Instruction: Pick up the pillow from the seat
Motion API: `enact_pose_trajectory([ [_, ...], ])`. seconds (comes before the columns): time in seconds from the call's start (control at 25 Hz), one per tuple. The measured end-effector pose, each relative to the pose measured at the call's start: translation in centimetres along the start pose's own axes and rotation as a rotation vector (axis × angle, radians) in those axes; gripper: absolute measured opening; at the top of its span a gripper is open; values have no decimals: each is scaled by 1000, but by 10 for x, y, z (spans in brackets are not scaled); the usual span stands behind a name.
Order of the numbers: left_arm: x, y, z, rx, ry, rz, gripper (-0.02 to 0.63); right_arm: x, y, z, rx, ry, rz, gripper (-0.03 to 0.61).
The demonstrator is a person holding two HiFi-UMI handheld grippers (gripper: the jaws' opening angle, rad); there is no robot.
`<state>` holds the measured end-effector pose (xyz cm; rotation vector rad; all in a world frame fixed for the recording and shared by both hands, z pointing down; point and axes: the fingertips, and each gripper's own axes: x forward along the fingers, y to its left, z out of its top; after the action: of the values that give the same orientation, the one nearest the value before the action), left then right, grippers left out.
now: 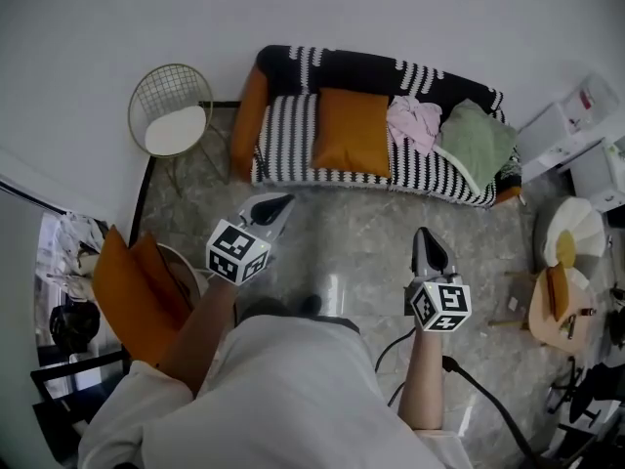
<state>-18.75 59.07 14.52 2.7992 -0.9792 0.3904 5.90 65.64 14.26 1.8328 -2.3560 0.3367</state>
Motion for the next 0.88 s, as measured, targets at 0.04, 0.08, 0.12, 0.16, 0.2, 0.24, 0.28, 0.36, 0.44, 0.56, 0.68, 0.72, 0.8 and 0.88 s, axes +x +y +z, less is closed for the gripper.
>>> enact_pose_trajectory([
  [0.04, 3, -2, 1, -1, -2, -3, 0, 1, -4, 0, -2, 1, 2, 5],
  [0.08, 6, -4, 2, -3, -4, -9, -1, 2, -7, -1, -3, 2, 2, 5],
  [0.12, 9, -6, 2, -3, -6, -14, -2, 3, -10, -1, -3, 3, 3, 6],
  [0.16, 11, -7, 3, -4, -10, -16, -1, 5, -13, -1, -3, 3, 5, 6],
  [0.2, 14, -7, 5, -4, -16, -14, -2, 6, -15, -1, -2, 2, 8, 6],
  [0.24, 17, -7, 7, -4, -22, -10, 0, 8, -17, -1, 0, 3, 12, 6],
  [0.28, 20, -7, 9, -6, -27, -6, -2, 10, -20, -1, 1, 4, 17, 6],
  [0.36, 25, -7, 12, -11, -31, -2, -1, 12, -25, -1, 4, 6, 22, 6],
  [0.44, 30, -7, 13, -14, -28, -6, -2, 14, -29, 0, 5, 6, 23, 6],
  [0.56, 37, -7, 12, -13, -18, -6, -1, 19, -34, 3, 7, 0, 25, 5],
  [0.68, 45, -3, 12, -17, -10, 5, -2, 24, -40, 4, 8, -2, 26, 6],
  [0.72, 47, -2, 12, -20, -9, 5, -2, 26, -41, 4, 10, 0, 25, 6],
  [0.8, 51, 2, 13, -23, -6, 2, 0, 31, -44, 4, 13, 3, 21, 5],
  [0.88, 55, 8, 14, -23, -5, 0, -2, 37, -45, 4, 14, 6, 18, 6],
])
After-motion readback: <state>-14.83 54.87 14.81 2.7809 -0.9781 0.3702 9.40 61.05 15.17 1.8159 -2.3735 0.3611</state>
